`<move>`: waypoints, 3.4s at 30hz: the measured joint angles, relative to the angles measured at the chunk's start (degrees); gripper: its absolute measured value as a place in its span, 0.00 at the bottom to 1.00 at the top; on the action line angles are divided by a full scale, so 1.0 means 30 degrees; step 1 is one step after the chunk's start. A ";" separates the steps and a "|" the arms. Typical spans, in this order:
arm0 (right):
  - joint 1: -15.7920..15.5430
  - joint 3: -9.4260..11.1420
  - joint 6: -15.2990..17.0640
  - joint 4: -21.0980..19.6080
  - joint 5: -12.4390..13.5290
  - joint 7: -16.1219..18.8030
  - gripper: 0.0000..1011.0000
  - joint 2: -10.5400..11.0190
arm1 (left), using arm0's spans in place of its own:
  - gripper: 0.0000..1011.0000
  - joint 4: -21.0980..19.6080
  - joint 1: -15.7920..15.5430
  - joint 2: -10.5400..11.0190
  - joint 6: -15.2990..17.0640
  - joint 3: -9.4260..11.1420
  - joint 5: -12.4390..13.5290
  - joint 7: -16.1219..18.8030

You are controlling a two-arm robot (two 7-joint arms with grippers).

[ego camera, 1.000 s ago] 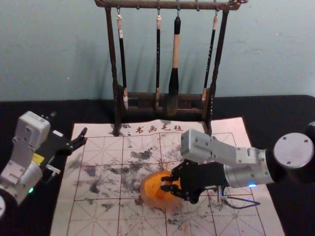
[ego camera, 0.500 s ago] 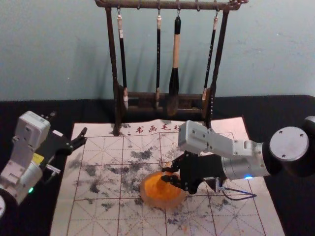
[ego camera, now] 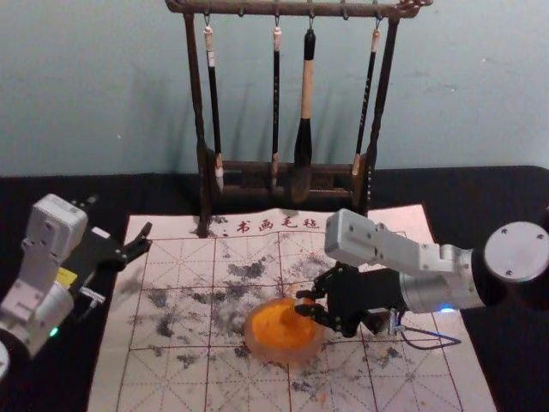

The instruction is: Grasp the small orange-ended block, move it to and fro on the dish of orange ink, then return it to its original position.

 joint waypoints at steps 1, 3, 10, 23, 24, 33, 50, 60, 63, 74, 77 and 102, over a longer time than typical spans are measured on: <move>-0.0057 0.0029 -0.0001 -0.0087 0.0015 0.0006 0.11 0.0075 | 0.99 0.0000 0.0000 0.0000 0.0000 0.0000 0.0000 0.0000; -0.0290 0.0149 -0.0022 -0.0440 0.0148 0.0063 0.11 0.0378 | 0.99 0.0001 0.0000 0.0000 0.0000 0.0000 0.0001 0.0001; -0.0855 0.0384 -0.0143 -0.1488 0.0502 0.0250 0.11 0.1115 | 0.99 0.0001 0.0000 0.0000 0.0000 0.0000 0.0000 0.0001; -0.1111 0.0505 -0.0252 -0.2134 0.0798 0.0301 0.11 0.1433 | 0.99 0.0001 0.0000 0.0000 -0.0001 0.0000 0.0001 0.0001; -0.1095 0.0504 -0.0248 -0.2127 0.0798 0.0291 0.11 0.1420 | 0.99 0.0001 0.0000 0.0000 0.0001 0.0000 0.0001 0.0001; -0.1213 0.0765 -0.0272 -0.2208 0.0869 -0.0126 0.11 0.1469 | 0.99 0.0001 0.0000 0.0000 0.0000 -0.0001 0.0000 0.0001; -0.2393 0.3034 -0.0182 -0.3359 0.1971 -0.1189 0.11 0.3448 | 0.99 0.0000 0.0000 0.0000 0.0000 -0.0001 0.0000 0.0000; -0.3326 0.4097 -0.0065 -0.3907 0.2199 -0.1637 0.11 0.4567 | 0.99 0.0001 0.0000 0.0001 0.0000 -0.0001 0.0001 0.0000; -0.3527 0.4287 -0.0039 -0.3983 0.2163 -0.1669 0.11 0.4779 | 0.99 0.0001 0.0001 0.0000 0.0000 0.0000 0.0001 0.0001; -0.4059 0.4587 -0.0013 -0.4177 0.2001 -0.1541 0.11 0.5116 | 0.99 0.0000 0.0000 0.0000 -0.0001 0.0000 0.0001 0.0001; -0.4221 0.4616 -0.0007 -0.4243 0.1994 -0.1455 0.11 0.5174 | 0.99 0.0000 0.0000 0.0000 0.0000 0.0001 0.0000 0.0000; -0.4306 0.4308 0.0192 -0.3841 0.1715 -0.1031 0.11 0.4891 | 0.99 0.0000 0.0000 0.0000 0.0000 0.0000 0.0000 0.0001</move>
